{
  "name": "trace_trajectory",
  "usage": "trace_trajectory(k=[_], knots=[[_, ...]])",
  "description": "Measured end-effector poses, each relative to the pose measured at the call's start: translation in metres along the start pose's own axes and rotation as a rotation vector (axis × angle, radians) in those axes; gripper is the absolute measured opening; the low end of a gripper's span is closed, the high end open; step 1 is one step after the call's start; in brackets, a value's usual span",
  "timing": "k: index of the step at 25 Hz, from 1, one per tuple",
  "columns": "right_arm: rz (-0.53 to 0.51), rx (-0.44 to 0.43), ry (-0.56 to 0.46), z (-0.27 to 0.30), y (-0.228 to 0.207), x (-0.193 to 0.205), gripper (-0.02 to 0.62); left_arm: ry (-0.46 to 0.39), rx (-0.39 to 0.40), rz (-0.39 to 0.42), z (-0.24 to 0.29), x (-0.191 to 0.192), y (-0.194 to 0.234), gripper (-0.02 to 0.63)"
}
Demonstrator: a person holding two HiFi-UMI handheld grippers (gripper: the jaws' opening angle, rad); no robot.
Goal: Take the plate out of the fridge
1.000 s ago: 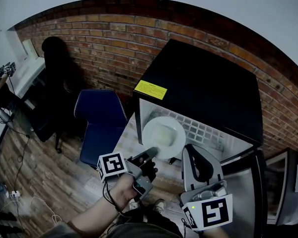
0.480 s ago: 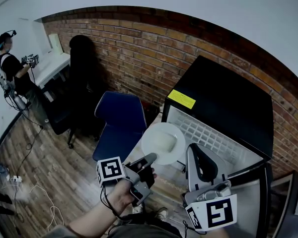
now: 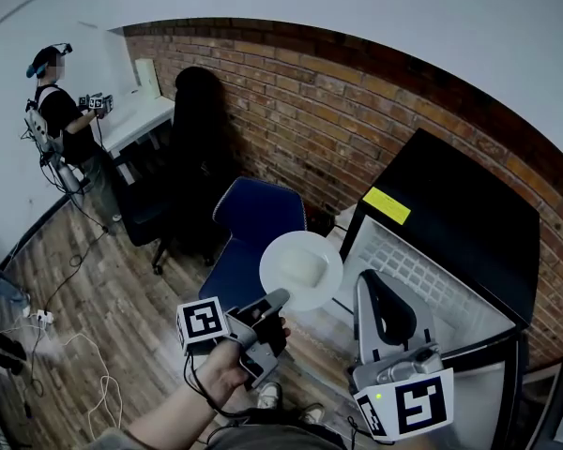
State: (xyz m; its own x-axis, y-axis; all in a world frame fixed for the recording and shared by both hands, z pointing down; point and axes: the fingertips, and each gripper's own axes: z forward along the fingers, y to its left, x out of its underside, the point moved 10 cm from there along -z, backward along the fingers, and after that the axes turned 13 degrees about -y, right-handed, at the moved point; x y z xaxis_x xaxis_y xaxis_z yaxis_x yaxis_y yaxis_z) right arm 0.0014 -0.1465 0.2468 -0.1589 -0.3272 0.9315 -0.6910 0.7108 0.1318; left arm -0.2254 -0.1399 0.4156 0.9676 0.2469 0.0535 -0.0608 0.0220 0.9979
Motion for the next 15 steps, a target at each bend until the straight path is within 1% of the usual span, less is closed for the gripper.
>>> trace_trajectory(k=[2, 5, 10, 15], knots=[[0.008, -0.020, 0.000, 0.004, 0.004, 0.003, 0.032, -0.026, -0.008, 0.003, -0.007, -0.008, 0.004, 0.028], [0.018, -0.043, 0.013, 0.008, 0.010, 0.010, 0.032, -0.039, 0.000, 0.007, -0.015, -0.012, 0.003, 0.028], [0.043, -0.074, 0.064, 0.010, 0.016, 0.031, 0.032, -0.063, -0.021, 0.003, -0.028, -0.020, 0.015, 0.028], [0.091, -0.097, 0.109, 0.006, 0.018, 0.049, 0.032, -0.070, -0.040, -0.008, -0.036, -0.022, 0.025, 0.028]])
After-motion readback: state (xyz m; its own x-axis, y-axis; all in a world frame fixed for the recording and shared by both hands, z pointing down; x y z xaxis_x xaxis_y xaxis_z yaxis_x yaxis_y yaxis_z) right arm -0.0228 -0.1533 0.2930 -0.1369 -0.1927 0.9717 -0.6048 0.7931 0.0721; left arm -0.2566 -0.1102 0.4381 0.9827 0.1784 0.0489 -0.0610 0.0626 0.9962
